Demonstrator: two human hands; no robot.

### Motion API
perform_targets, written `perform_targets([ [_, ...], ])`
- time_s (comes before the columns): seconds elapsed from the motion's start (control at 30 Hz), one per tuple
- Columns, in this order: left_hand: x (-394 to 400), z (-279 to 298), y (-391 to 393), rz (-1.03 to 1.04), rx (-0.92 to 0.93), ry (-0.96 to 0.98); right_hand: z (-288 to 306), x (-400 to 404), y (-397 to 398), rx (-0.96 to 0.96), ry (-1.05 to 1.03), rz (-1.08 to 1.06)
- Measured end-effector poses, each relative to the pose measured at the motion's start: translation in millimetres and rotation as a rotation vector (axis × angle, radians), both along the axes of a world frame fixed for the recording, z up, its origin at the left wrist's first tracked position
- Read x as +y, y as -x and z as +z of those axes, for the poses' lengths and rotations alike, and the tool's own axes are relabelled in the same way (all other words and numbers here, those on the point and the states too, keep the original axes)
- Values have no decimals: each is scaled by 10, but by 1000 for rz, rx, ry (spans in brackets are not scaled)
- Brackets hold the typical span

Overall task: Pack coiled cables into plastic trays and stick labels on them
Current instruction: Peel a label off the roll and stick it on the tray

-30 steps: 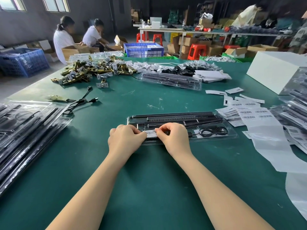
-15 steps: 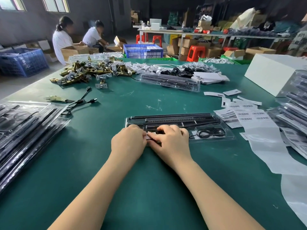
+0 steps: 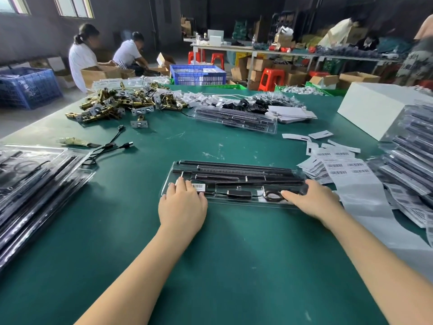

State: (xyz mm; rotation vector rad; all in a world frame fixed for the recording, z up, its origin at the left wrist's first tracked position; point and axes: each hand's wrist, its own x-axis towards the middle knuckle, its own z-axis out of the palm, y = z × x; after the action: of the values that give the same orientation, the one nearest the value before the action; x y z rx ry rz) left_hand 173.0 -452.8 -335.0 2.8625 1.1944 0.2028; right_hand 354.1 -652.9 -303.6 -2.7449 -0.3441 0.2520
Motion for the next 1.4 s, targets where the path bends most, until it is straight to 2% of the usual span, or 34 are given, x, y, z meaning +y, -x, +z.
perform_targets([
  [0.13, 88, 37, 35, 154, -14, -20, 73, 65, -50, 292, -585, -160],
  [0.23, 165, 3, 96, 174, -4, -103, 133, 142, -107, 575, -893, -316],
  [0.33, 232, -39, 106, 103, -62, -42, 141, 174, -105, 713, -953, -358],
  [0.6, 259, -56, 94, 11, -155, 166, 72, 55, -93, 965, -1003, -152],
  [0.67, 272, -76, 94, -12, -172, 177, 72, 26, -86, 963, -964, -135],
  [0.87, 282, -125, 67, -27, -179, 199, 51, -21, -81, 925, -1025, -83],
  [1.0, 241, -135, 18, 57, -277, 193, 49, -28, -25, 916, -1129, -82],
  [1.2, 243, -153, 14, 65, -381, 258, 149, -30, 121, 832, -1212, -68],
  [1.3, 256, -132, 18, 30, -649, 342, 378, -5, 149, 591, -1359, 43],
  [1.37, 247, -89, 20, -31, -881, 529, 566, 16, 182, 273, -1446, 227],
  [1.4, 223, -46, 10, -47, -1003, 697, 638, 22, 225, 66, -1405, 348],
])
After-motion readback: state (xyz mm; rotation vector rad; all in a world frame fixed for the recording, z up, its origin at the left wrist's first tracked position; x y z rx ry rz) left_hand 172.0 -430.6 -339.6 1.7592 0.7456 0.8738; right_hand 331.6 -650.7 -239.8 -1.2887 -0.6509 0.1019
